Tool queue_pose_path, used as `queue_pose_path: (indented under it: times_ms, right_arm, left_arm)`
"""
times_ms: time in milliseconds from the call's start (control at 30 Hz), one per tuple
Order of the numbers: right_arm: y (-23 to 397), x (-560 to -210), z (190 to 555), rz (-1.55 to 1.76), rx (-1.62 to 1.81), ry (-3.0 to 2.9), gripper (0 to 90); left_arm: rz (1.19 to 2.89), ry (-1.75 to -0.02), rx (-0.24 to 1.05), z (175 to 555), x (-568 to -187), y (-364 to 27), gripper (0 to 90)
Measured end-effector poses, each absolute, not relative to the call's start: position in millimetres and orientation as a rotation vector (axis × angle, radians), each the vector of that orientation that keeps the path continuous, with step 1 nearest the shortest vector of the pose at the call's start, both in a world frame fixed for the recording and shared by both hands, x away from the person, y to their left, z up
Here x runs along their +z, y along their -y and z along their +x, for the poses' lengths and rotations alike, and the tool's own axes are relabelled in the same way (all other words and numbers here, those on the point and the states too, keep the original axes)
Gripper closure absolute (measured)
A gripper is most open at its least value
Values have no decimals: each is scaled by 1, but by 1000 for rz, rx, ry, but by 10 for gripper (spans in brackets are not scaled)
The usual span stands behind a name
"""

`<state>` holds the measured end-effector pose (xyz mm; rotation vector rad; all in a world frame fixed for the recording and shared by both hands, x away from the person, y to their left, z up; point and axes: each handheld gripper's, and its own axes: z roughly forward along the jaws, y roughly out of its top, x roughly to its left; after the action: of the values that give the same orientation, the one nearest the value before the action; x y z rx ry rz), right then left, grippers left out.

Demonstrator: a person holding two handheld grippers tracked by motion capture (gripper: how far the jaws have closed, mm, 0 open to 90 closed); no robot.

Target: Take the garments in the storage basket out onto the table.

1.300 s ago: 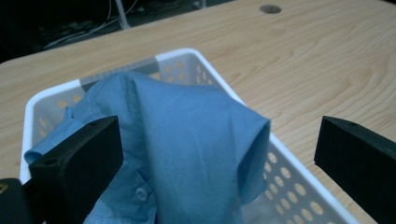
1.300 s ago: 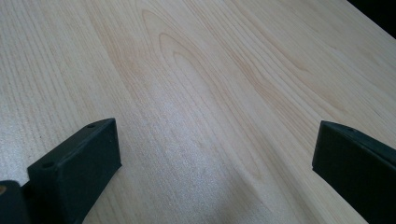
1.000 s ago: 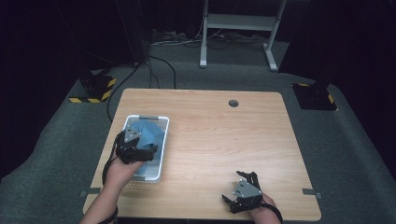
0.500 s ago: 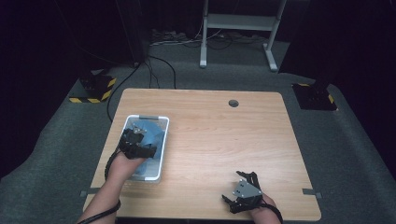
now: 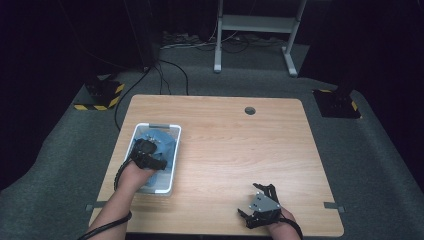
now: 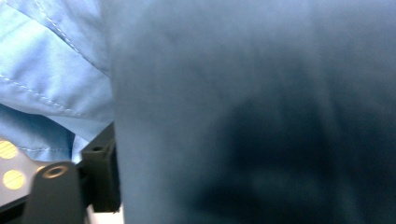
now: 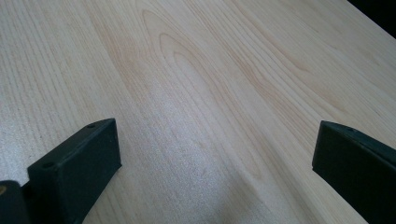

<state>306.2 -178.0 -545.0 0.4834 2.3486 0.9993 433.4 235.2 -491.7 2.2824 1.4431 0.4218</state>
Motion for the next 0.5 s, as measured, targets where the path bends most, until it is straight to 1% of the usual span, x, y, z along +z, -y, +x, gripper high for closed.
queue_pose_path:
  times_ms: [33, 133, 167, 233, 267, 300, 367, 500]
  right_arm:
    - [178, -545, 306, 483, 1000, -2349, 5]
    - [178, -545, 306, 481, 1000, -2349, 6]
    - [178, -545, 306, 481, 1000, -2349, 6]
    - [178, -545, 306, 481, 1000, -2349, 5]
    - [178, -545, 306, 481, 1000, -2349, 5]
    - [178, -545, 306, 482, 1001, -2350, 5]
    - [178, -545, 306, 482, 1001, -2350, 5]
    - [178, -545, 306, 482, 1000, -2350, 4]
  left_arm:
    - [2303, -1390, 460, 433, -492, -234, 256]
    - [2296, -1362, 475, 430, -491, -234, 333]
    - [2296, -1362, 475, 430, -491, -234, 383]
    - [2285, -1364, 479, 427, -490, -235, 442]
    - [2270, -1375, 474, 426, -488, -236, 442]
    - [2252, -1383, 478, 424, -486, -238, 516]
    - [2251, -1379, 483, 423, -485, -239, 565]
    - [2261, -1378, 497, 421, -485, -238, 626]
